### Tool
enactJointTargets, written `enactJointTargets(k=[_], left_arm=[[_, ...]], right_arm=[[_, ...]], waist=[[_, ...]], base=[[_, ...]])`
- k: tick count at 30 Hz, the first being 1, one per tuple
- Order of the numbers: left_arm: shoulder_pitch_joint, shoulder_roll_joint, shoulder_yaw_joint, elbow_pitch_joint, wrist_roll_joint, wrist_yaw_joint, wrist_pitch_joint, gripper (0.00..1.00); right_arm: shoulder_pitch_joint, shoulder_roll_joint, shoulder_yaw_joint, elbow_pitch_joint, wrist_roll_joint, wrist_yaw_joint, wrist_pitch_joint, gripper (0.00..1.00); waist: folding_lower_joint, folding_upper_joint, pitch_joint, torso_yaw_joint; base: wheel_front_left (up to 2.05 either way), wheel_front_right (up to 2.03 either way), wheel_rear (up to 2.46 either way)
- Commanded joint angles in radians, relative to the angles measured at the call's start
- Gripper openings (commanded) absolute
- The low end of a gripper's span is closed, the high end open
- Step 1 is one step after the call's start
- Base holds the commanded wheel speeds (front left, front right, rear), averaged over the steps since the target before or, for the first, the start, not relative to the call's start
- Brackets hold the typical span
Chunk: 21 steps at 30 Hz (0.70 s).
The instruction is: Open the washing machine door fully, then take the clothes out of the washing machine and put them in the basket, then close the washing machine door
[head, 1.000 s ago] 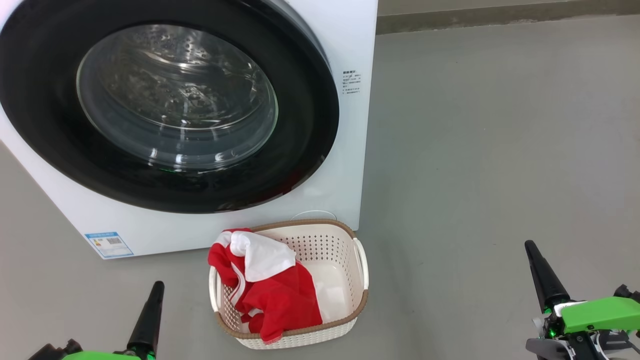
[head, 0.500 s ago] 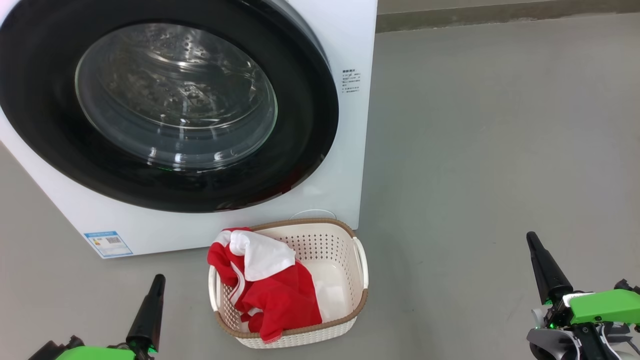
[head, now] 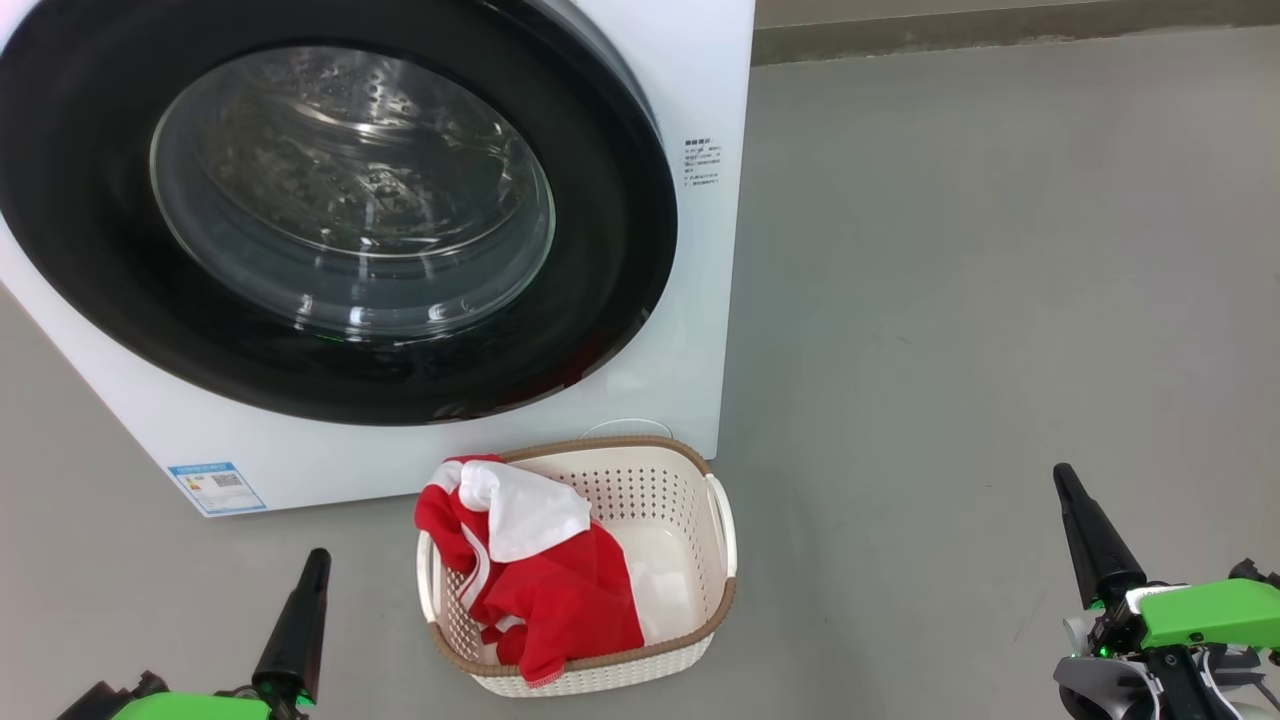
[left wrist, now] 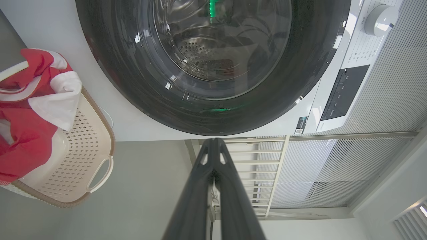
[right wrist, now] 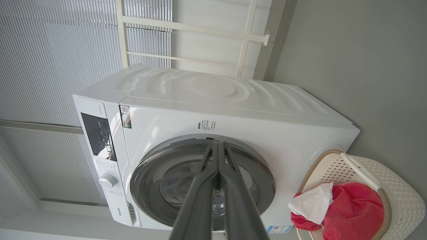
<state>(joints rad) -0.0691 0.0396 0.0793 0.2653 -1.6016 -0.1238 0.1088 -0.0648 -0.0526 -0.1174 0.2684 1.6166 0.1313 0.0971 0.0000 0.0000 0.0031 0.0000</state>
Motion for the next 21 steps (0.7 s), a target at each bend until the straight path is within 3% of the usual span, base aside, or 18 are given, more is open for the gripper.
enactJointTargets(k=[1, 21], left_arm=[[-0.039, 0.011, 0.035, -0.02, -0.006, -0.007, 0.005, 0.0], [-0.039, 0.011, 0.035, -0.02, -0.007, -0.007, 0.005, 0.0]], right_arm=[[-0.042, -0.007, 0.016, -0.024, 0.002, -0.001, 0.007, 0.0], [-0.042, -0.004, 0.012, -0.024, -0.001, -0.001, 0.009, 0.0]], waist=[[0.0, 0.0, 0.0, 0.0], [0.0, 0.0, 0.0, 0.0]], base=[[0.0, 0.0, 0.0], [0.0, 0.0, 0.0]])
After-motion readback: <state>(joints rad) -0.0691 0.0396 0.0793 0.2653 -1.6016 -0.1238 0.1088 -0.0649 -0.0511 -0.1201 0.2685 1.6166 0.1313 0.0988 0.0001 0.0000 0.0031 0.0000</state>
